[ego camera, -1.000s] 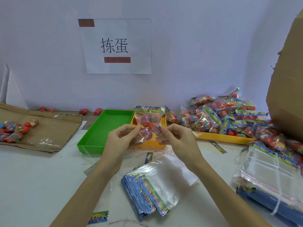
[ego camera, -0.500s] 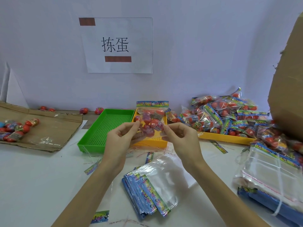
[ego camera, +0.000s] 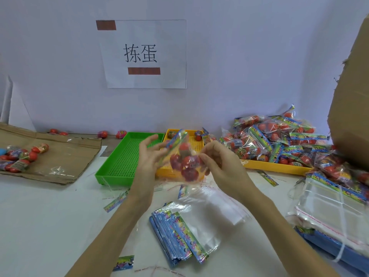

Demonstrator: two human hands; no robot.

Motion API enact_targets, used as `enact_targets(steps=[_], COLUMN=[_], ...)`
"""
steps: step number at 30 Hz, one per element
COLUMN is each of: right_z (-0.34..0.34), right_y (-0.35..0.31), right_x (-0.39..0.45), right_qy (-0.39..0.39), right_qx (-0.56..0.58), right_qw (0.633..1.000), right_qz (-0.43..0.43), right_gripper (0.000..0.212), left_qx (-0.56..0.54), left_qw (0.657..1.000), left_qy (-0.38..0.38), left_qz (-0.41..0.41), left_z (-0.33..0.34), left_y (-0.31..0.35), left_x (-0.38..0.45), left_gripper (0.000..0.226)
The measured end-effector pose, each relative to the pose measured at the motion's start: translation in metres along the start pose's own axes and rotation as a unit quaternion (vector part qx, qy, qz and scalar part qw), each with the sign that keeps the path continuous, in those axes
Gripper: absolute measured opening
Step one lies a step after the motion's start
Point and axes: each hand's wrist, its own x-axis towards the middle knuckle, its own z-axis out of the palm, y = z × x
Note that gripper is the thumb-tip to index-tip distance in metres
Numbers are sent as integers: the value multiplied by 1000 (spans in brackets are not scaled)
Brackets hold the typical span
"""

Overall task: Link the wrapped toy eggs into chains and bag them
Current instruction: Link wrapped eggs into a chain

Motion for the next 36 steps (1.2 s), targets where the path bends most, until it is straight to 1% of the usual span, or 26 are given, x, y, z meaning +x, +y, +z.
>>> enact_targets(steps=[1, 3, 4, 5, 6, 7, 8, 10, 11, 15, 18, 20, 22, 24, 28, 31, 34, 35, 36], right_z=[-5, -11, -12, -13, -13, -13, -14, -14, -14, -12, -8, -5, 0, 4, 12, 13, 8, 4, 0], right_y=[0, -1, -2, -3, -4, -6, -7, -8, -9, -12, -11, -8, -6, -6, -4, 1, 1, 0, 0], right_x=[1, 1, 0, 0, 0, 0, -1, -1, -1, 0, 0, 0, 0, 0, -2, -2, 1, 2, 2], right_qy=[-31, -69, -78, -86, -91, -94, -94, -87, -82, -59, -24, -7, 6, 12, 16, 54, 106, 98, 67], right_qx=[-36, -80, -83, -79, -73, -66, -58, -43, -37, -15, 29, 71, 108, 96, 39, 39, 90, 120, 148], right_qw=[999, 994, 993, 993, 993, 993, 994, 995, 996, 998, 997, 991, 984, 985, 991, 990, 981, 978, 976], right_qz=[-9, -15, -14, -13, -12, -10, -9, -5, -1, 31, 70, 110, 139, 140, 130, 126, 135, 141, 148], right_gripper=[7, 8, 9, 8, 6, 4, 2, 2, 3, 8, 10, 10, 11, 12, 13, 11, 11, 12, 17], left_qx=[16, 61, 89, 119, 143, 157, 160, 130, 101, -18, -56, -57, -61, -59, -29, -5, 24, 24, 23], left_qw=[1000, 997, 993, 989, 985, 983, 984, 990, 993, 997, 994, 995, 995, 996, 998, 998, 993, 993, 993], left_qy=[-19, -50, -62, -78, -91, -92, -83, -61, -53, -45, -46, -35, -26, -21, -1, -33, -82, -83, -77], left_qz=[12, -26, -45, -44, -32, -20, -11, -3, -7, -57, -77, -72, -69, -67, -56, -56, -85, -86, -82], left_z=[-3, -6, -7, -7, -7, -7, -7, -6, -6, -1, 4, 6, 8, 8, 8, 7, 3, 1, 0], left_y=[3, 11, 12, 10, 7, 4, 3, 1, 2, 5, 4, 2, 1, 1, 0, -1, -3, -4, -5], left_x=[1, 4, 4, 4, 2, 0, -2, -4, -4, -5, -7, -7, -8, -9, -9, -9, -7, -6, -5], left_gripper=[48, 37, 33, 36, 40, 39, 32, 17, 14, 18, 21, 26, 22, 21, 36, 40, 31, 26, 23])
